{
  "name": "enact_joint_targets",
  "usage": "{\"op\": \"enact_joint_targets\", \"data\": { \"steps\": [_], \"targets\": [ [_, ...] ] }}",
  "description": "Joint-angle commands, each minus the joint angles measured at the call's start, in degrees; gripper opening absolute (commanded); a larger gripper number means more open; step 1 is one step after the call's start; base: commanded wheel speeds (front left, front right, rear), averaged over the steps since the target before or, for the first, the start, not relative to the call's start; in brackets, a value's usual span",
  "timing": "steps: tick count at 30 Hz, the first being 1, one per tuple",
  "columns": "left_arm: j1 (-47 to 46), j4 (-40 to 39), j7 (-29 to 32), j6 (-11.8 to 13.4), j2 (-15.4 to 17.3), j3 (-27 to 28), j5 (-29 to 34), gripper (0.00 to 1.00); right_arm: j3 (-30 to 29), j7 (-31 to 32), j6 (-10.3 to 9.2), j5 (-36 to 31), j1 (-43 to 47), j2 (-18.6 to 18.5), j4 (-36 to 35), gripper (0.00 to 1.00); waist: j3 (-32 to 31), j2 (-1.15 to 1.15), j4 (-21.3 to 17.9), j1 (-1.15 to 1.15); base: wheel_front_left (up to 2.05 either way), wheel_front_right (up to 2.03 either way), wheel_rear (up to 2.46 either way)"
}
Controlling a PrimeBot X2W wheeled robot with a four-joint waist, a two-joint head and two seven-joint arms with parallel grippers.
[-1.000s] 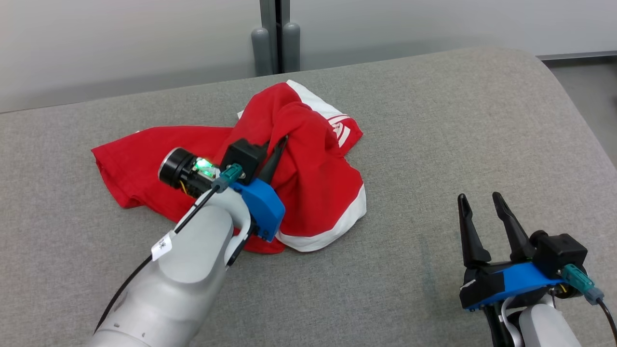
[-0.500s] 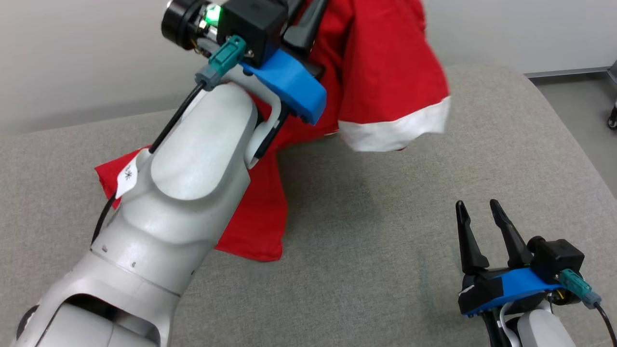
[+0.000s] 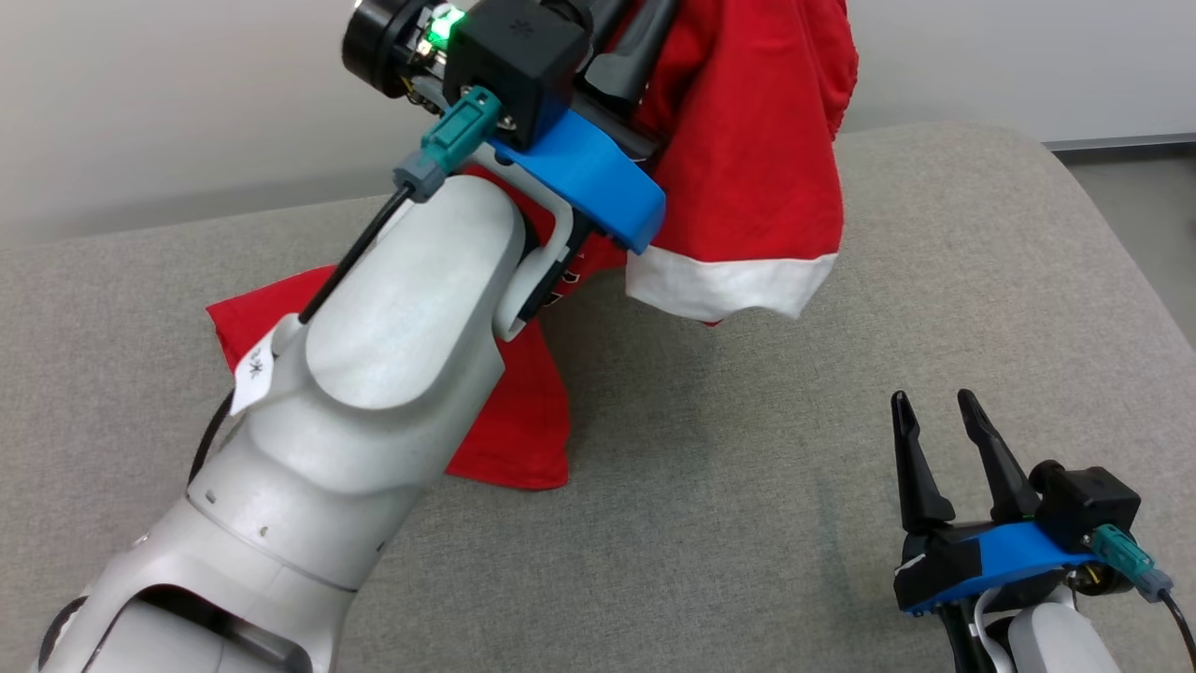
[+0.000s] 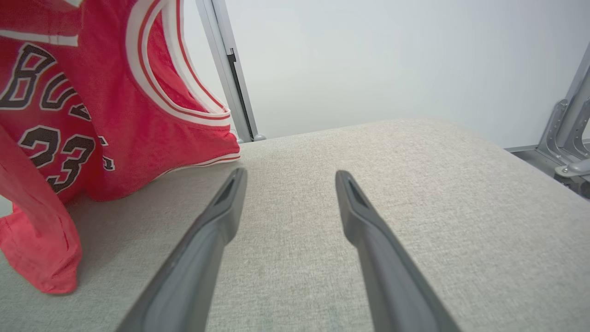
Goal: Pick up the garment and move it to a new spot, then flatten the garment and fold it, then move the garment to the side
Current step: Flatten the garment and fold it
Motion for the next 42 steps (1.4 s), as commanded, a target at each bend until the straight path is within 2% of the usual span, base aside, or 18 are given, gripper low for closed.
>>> {"op": "enact_joint_targets", "data": {
  "steps": [1,4,15,21,27,35,36,37,39,42],
  "targets": [
    [0.09,-0.76,-0.18,0.61,0.79,1.03,-0.49,0.0,0.13,-0.22,0.03,-0.3,-0.63,-0.15,0.05,1.0,-0.13,0.0,0.29,0.0,0.0,0.0,0.0],
    [0.65,-1.25,-0.21,1.12,1.8,1.67,-0.71,0.0,0.1,-0.22,0.03,-0.4,-0.38,-0.15,0.04,1.0,-0.3,0.0,0.69,0.0,0.0,0.0,0.0],
    [4.55,-4.79,0.24,3.08,8.82,5.98,-2.69,0.0,0.07,-0.21,0.03,-0.81,0.41,-0.16,0.14,1.0,-1.16,0.0,4.01,0.0,0.0,0.0,0.0],
    [10.88,-4.94,0.39,3.73,10.3,5.63,-4.04,0.0,0.81,-0.22,0.03,-0.57,0.66,-0.16,0.65,1.0,-1.76,0.0,4.8,0.0,0.0,0.0,0.0],
    [18.97,-3.55,0.1,3.38,8.44,2.79,-4.89,0.0,1.09,-0.22,0.03,-0.68,1.39,-0.16,0.98,1.0,-2.43,0.0,5.1,0.0,0.0,0.0,0.0],
    [27.51,4.68,-0.24,2.0,4.3,-1.25,-5.31,0.0,1.65,-0.22,0.03,-0.65,0.98,-0.16,1.21,1.0,-2.07,0.0,4.73,0.0,0.0,0.0,0.0],
    [28.17,6.1,-0.27,2.06,3.85,-1.35,-5.39,0.48,1.69,-0.22,0.03,-0.62,0.84,-0.15,1.25,1.0,-2.0,0.0,4.71,0.0,0.0,0.0,0.0],
    [28.39,7.26,-0.29,1.84,3.41,-1.54,-5.12,1.0,1.77,-0.22,0.03,-0.63,0.73,-0.15,1.34,1.0,-1.94,0.0,4.67,0.0,0.0,0.0,0.0],
    [27.93,8.64,-0.32,2.18,3.04,-2.05,-3.27,1.0,1.96,-0.22,0.03,-0.66,0.56,-0.16,1.51,1.0,-1.92,0.0,4.55,0.0,0.0,0.0,0.0],
    [27.74,5.18,-0.35,2.81,2.6,0.77,-1.79,1.0,1.54,-0.22,0.03,-1.02,0.83,-0.15,1.53,1.0,-2.22,0.0,4.85,0.0,0.0,0.0,0.0]
  ]
}}
